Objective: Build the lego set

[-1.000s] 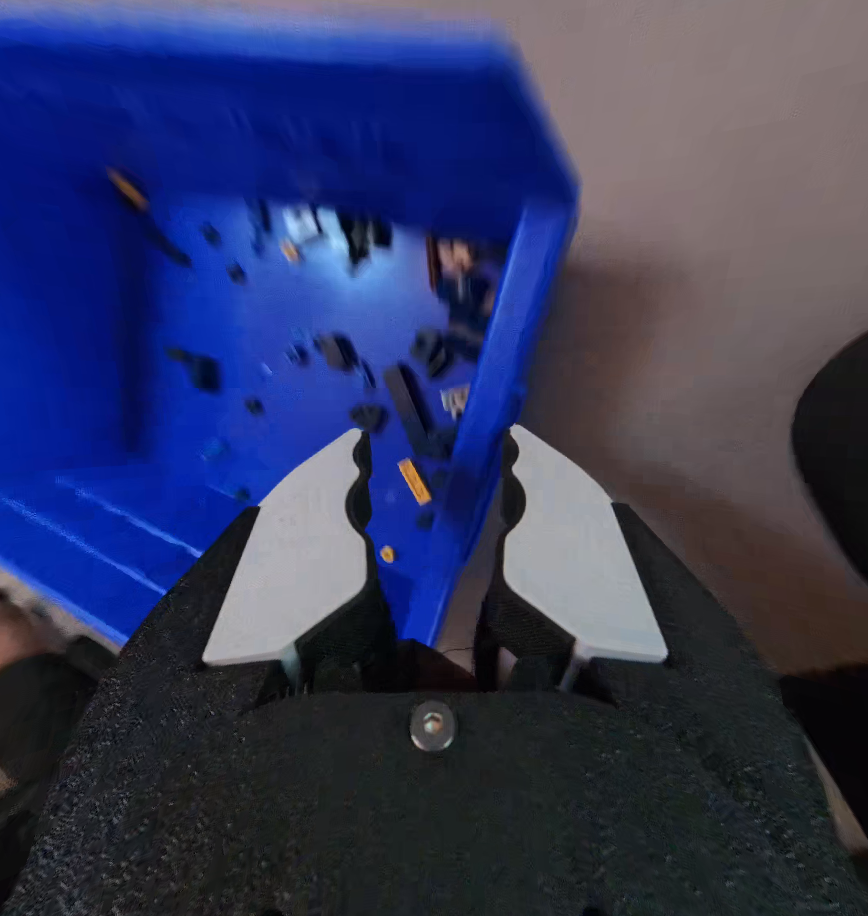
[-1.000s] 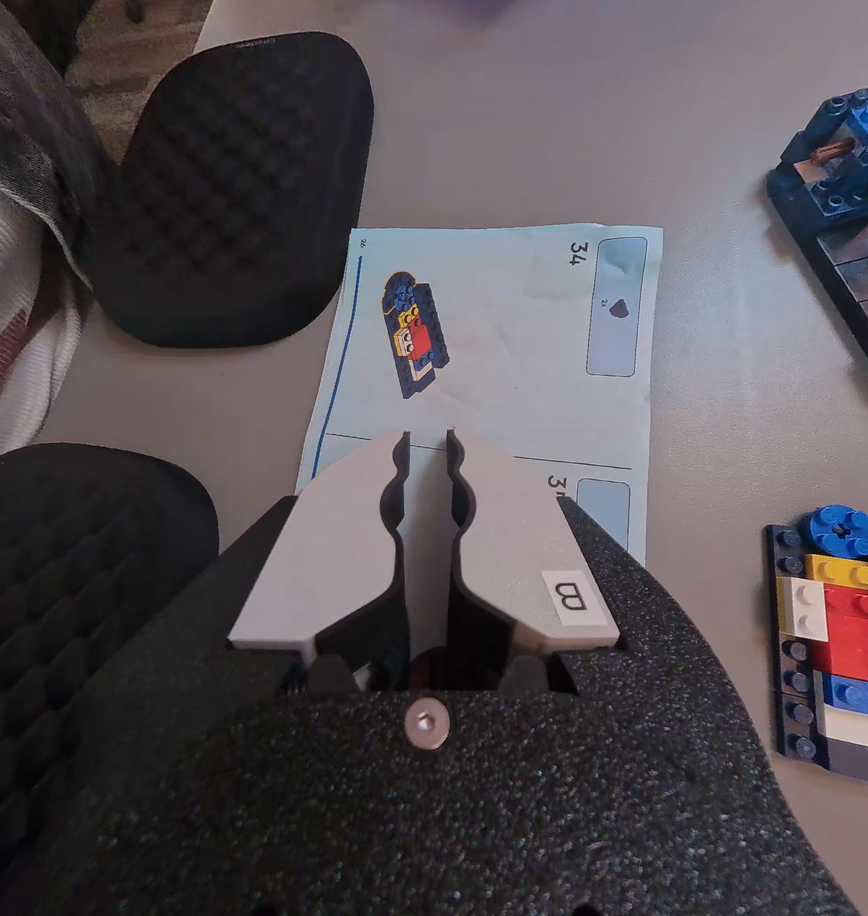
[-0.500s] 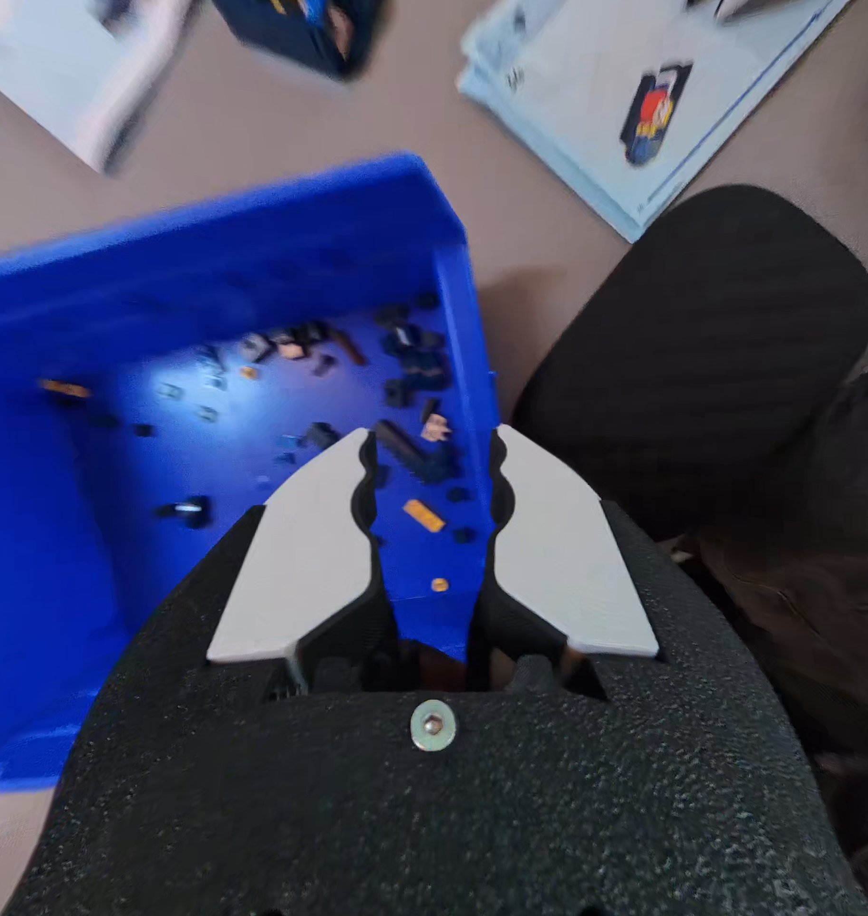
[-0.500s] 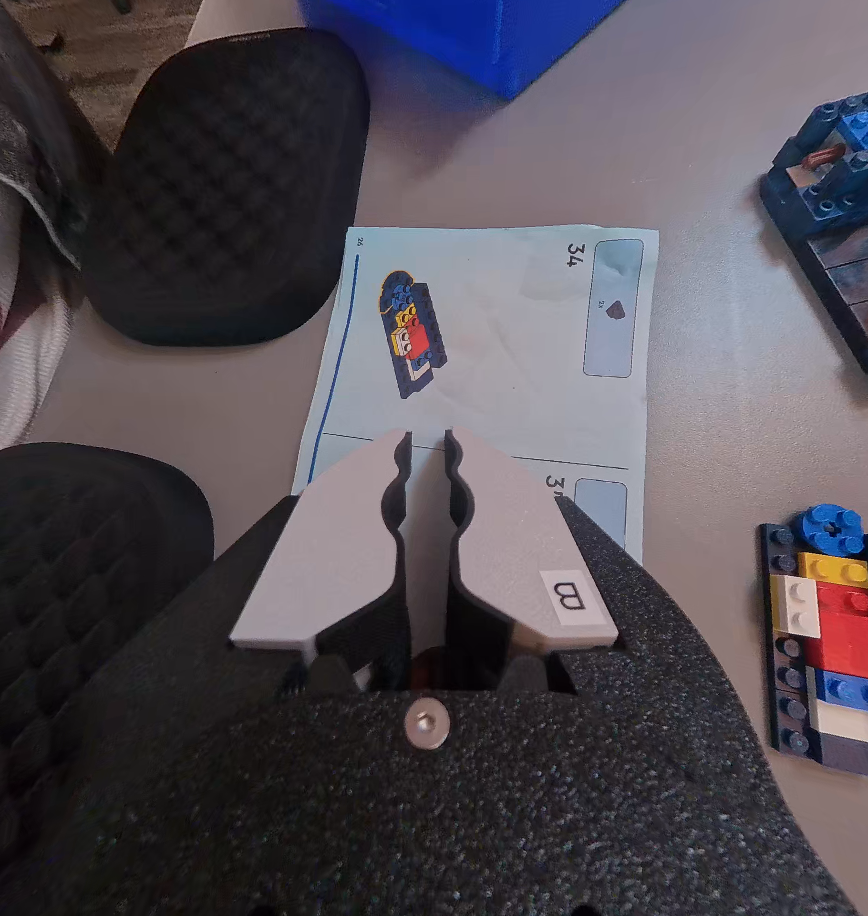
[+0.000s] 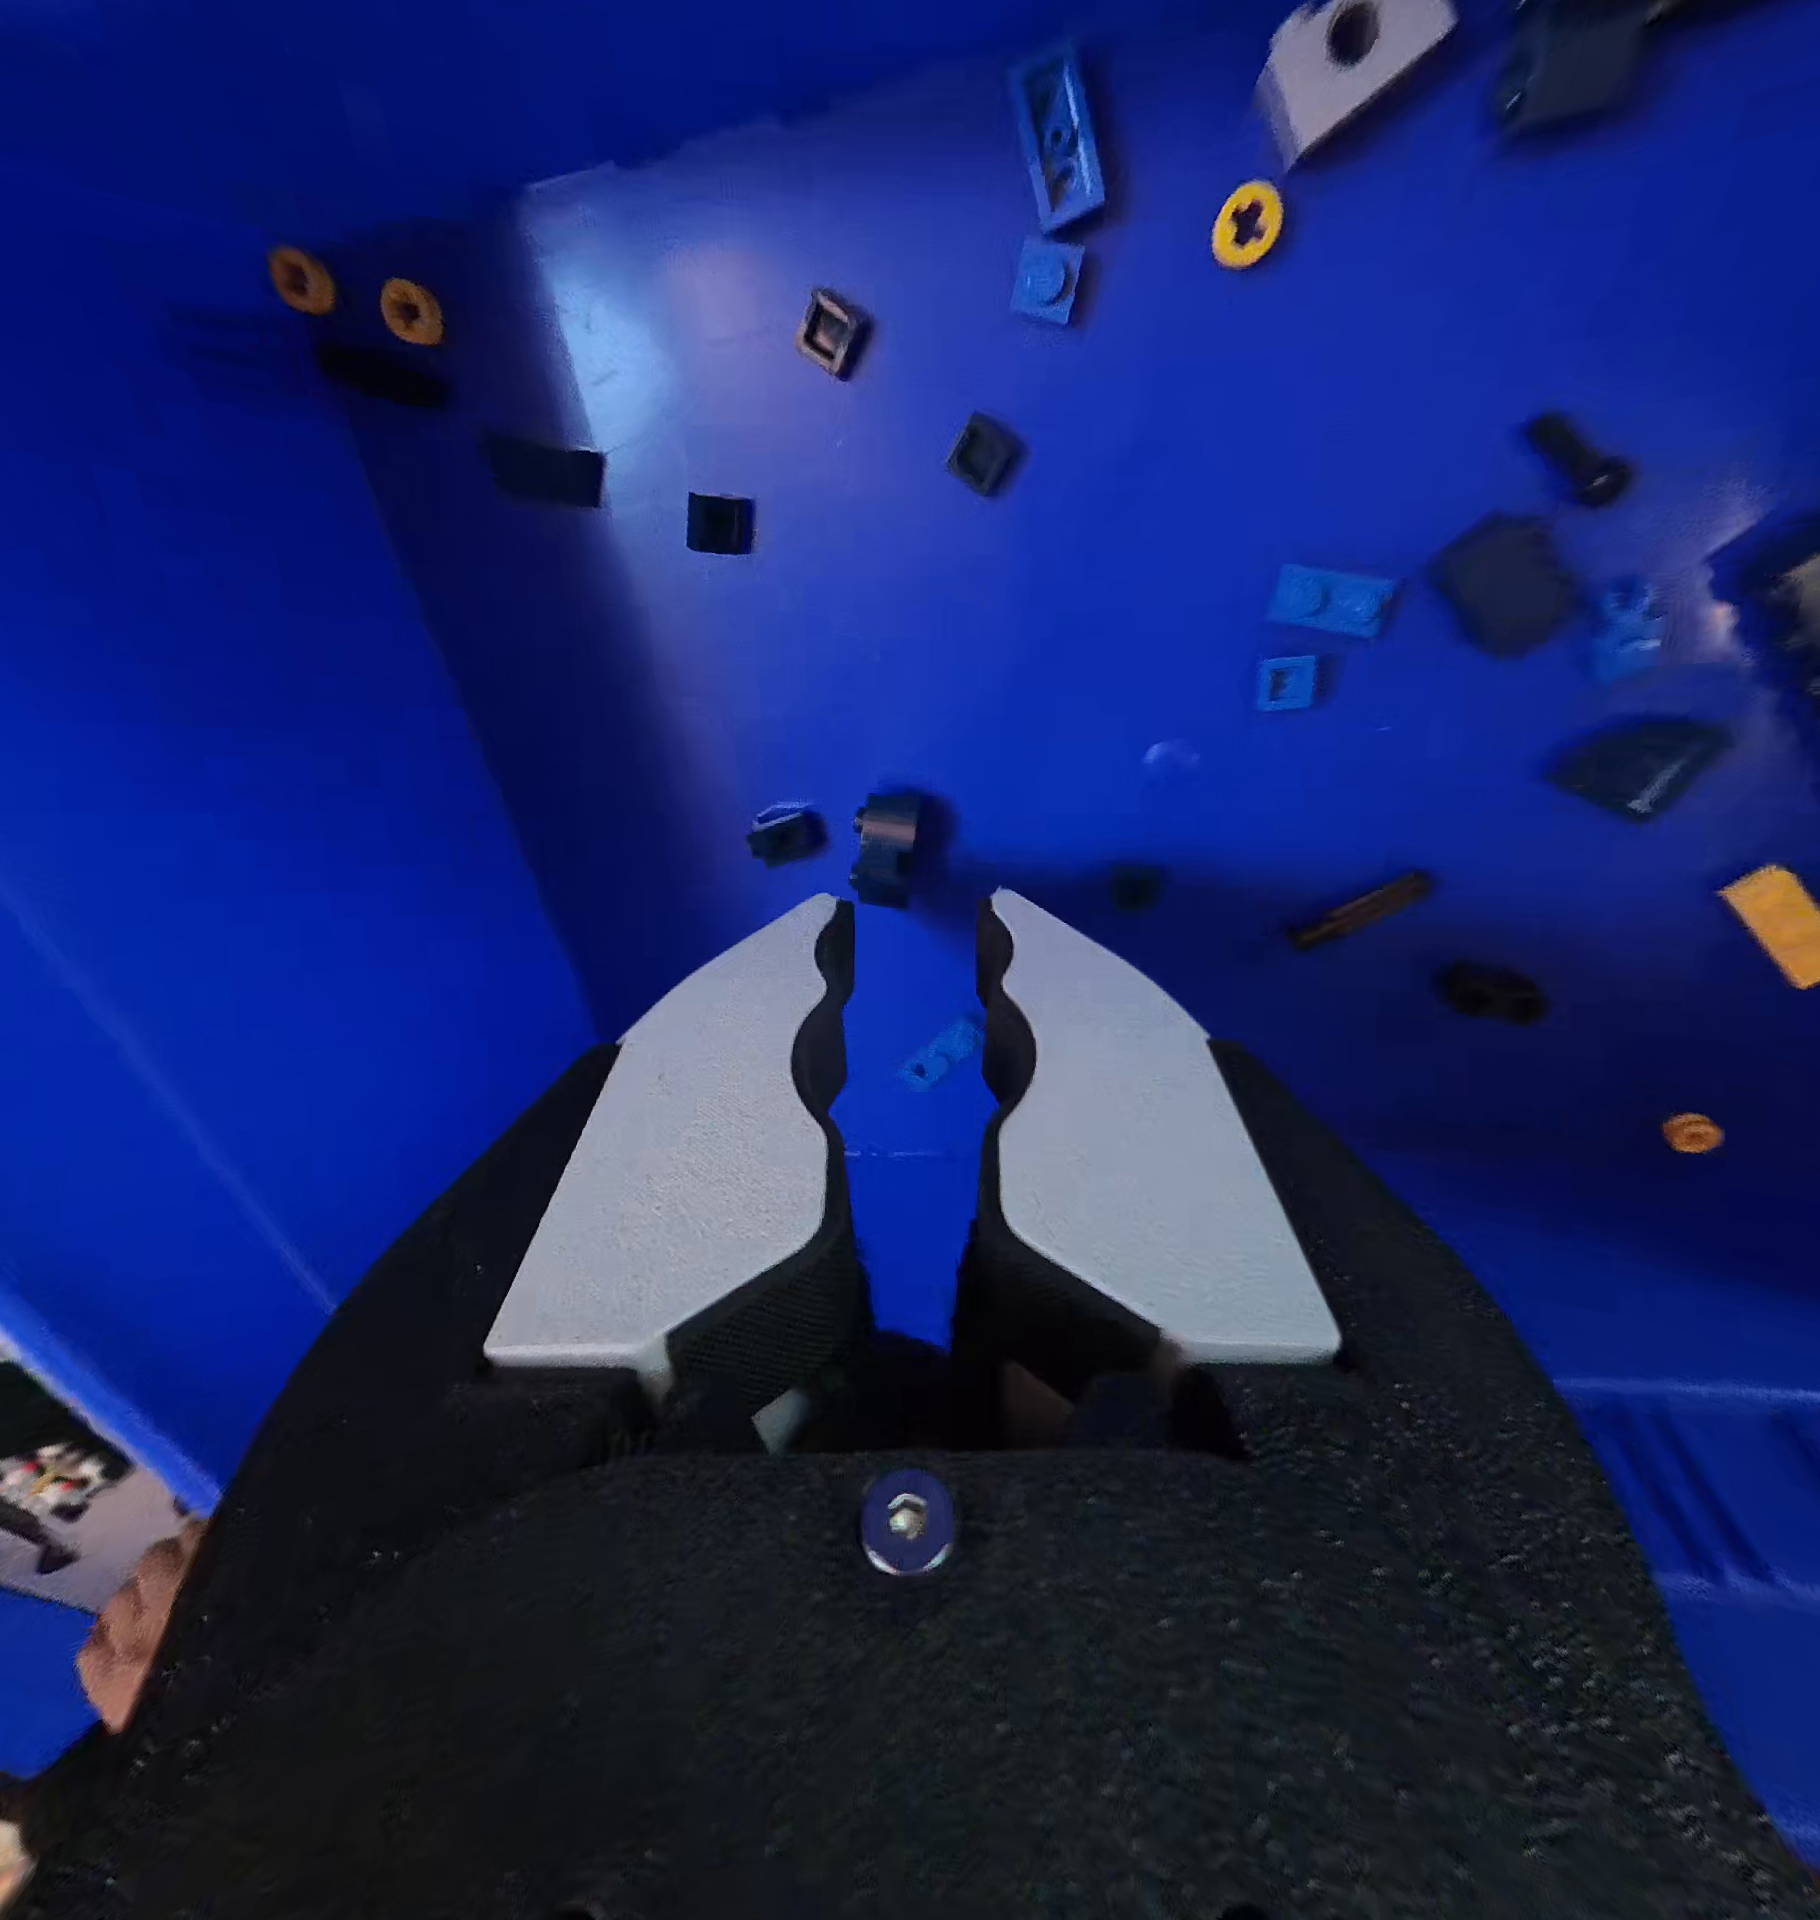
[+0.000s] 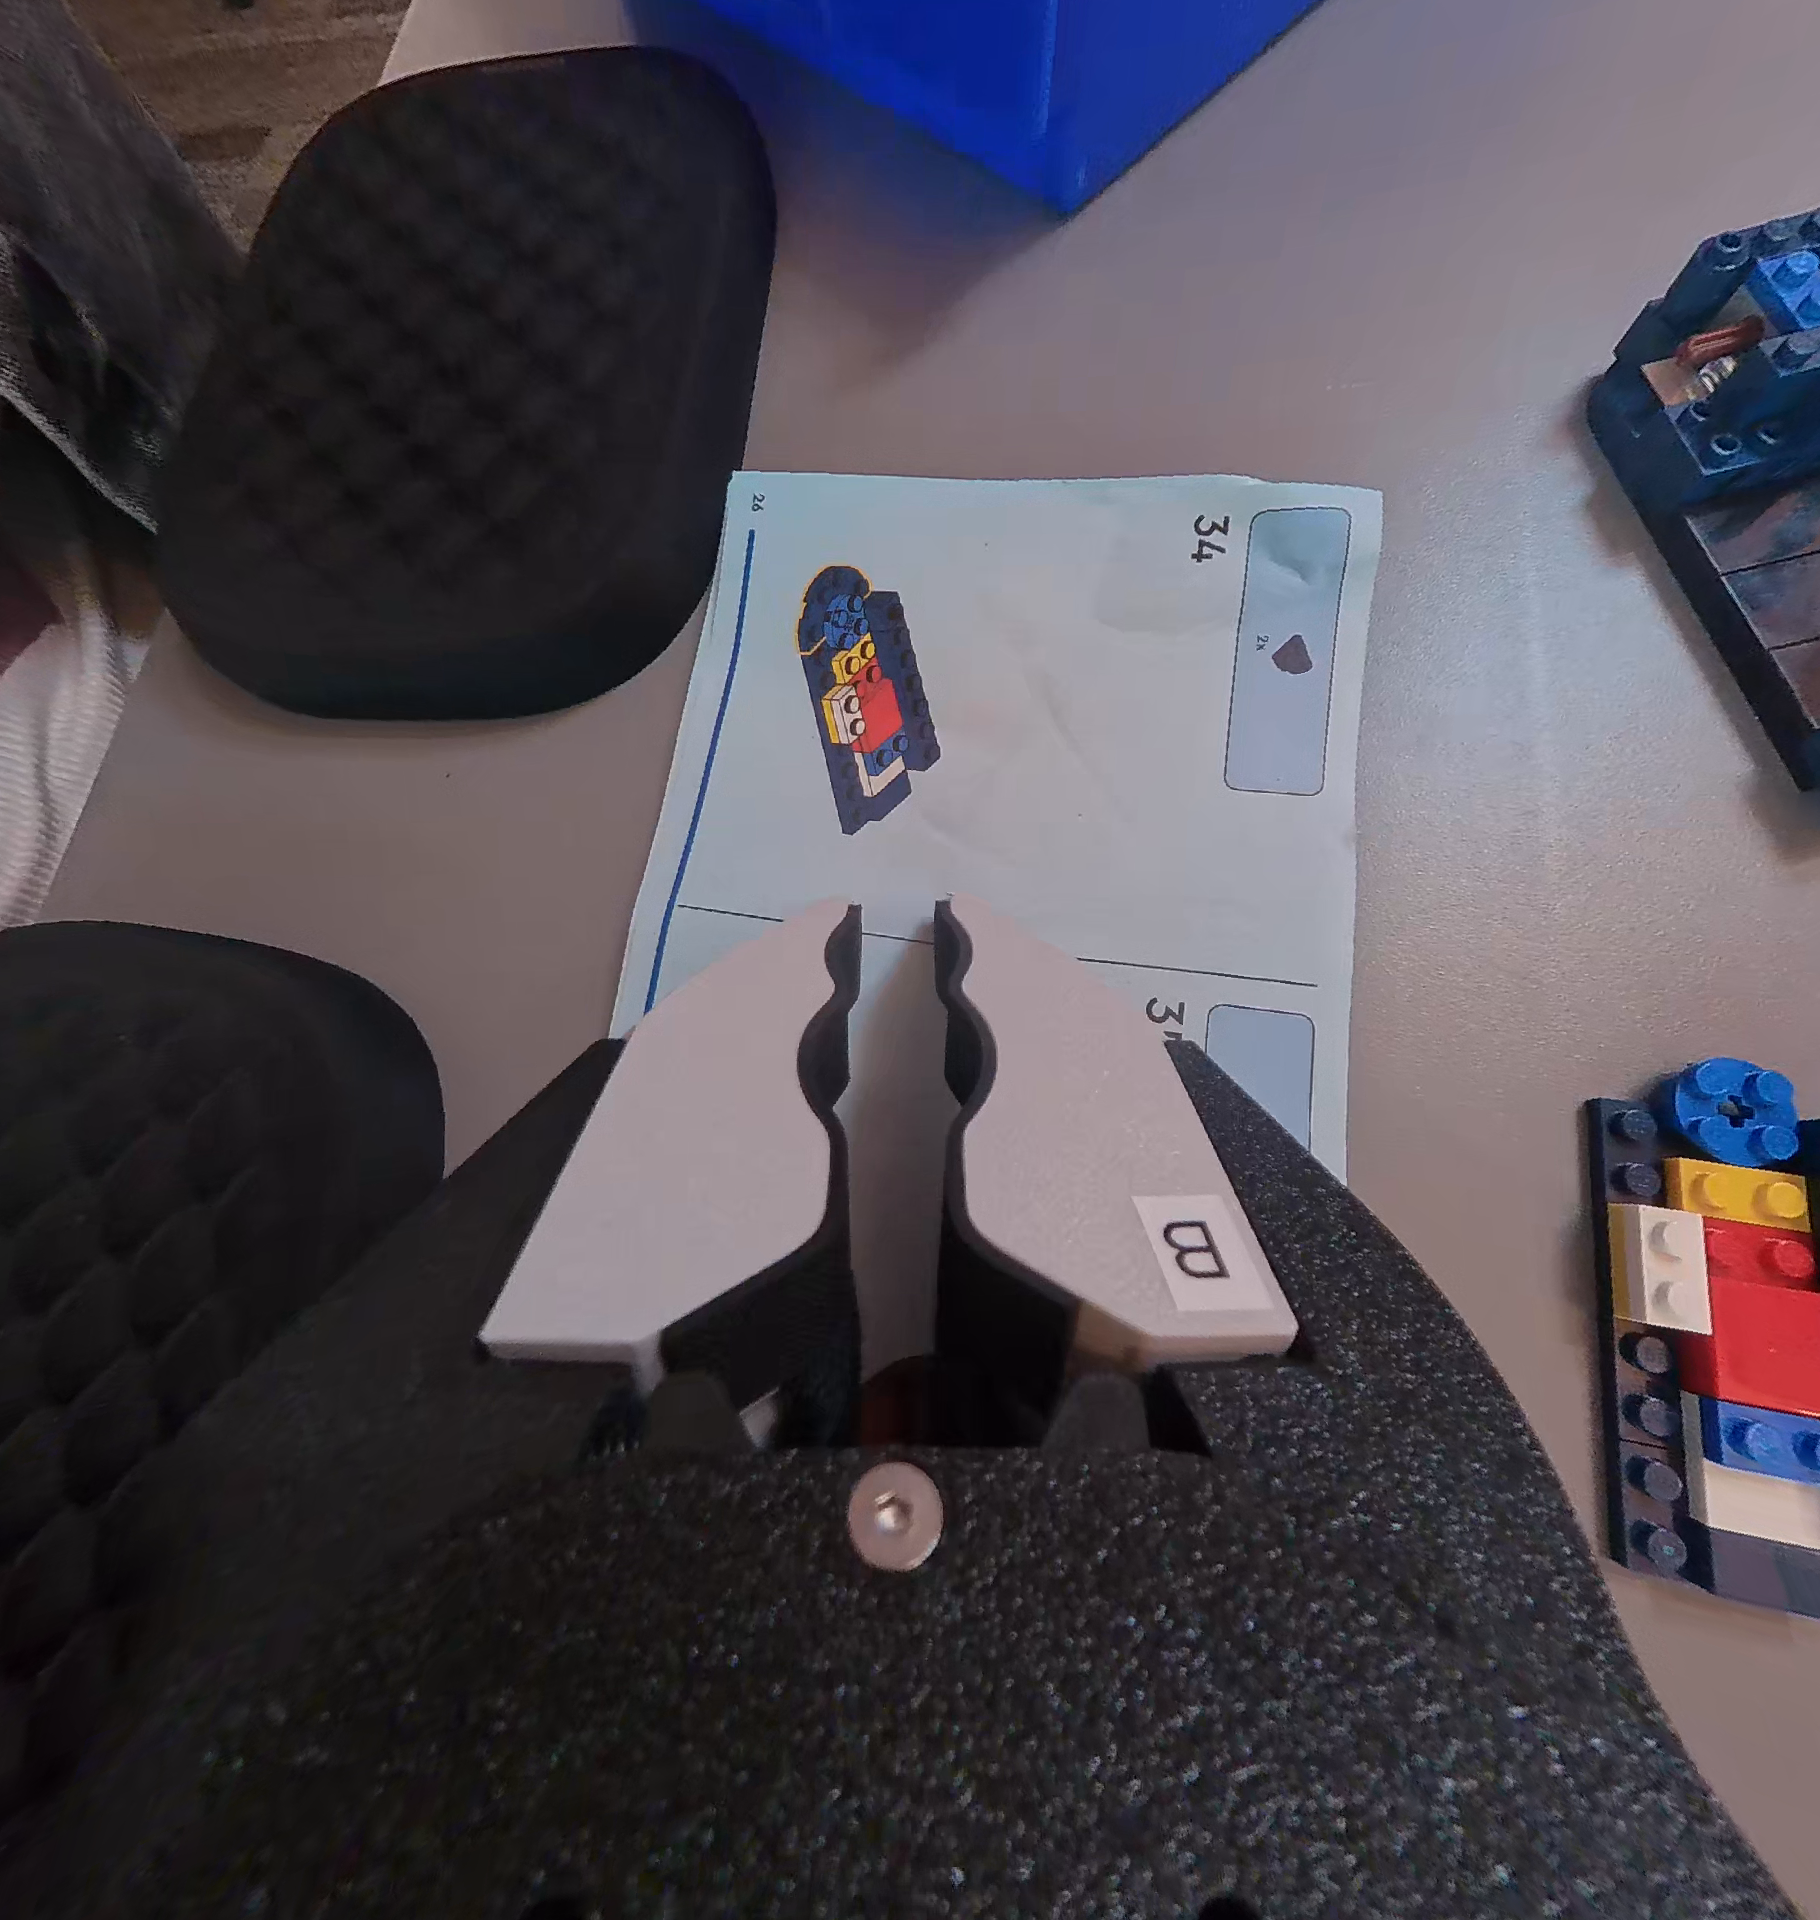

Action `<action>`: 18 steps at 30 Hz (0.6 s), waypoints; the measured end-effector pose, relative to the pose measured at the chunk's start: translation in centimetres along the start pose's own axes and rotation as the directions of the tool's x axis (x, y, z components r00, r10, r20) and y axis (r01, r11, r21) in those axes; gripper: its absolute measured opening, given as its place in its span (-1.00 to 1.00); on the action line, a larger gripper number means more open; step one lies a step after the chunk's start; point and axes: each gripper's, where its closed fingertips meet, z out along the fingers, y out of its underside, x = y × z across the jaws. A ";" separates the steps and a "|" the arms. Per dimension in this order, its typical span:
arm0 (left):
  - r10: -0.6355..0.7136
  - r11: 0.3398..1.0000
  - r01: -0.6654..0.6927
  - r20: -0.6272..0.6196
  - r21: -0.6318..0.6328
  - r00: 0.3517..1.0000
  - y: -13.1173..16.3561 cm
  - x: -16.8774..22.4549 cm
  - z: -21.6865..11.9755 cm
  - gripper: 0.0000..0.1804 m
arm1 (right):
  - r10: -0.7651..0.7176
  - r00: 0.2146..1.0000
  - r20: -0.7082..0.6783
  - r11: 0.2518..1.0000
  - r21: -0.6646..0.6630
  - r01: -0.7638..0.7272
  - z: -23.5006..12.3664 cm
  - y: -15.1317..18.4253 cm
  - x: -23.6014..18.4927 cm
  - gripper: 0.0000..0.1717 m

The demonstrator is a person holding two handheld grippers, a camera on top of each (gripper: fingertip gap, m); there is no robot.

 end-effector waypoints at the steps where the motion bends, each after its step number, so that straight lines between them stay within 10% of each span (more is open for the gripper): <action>1: 0.018 1.000 -0.019 -0.001 -0.008 1.000 0.0 -0.1 0.5 -0.75 | 0.000 1.000 0.000 1.000 0.000 0.000 0.0 0.0 0.0 -0.85; 12: 0.022 0.982 -0.048 0.143 0.183 0.989 -3.1 -0.5 -2.6 -0.86 | -0.011 0.999 -0.046 0.999 0.044 0.013 -0.2 -0.9 0.4 -0.82; 18: -0.060 0.687 -0.454 0.667 0.567 0.743 -13.0 8.7 -18.1 -0.87 | 0.183 0.983 -0.022 0.864 0.482 -0.150 -3.4 -8.3 1.1 -0.70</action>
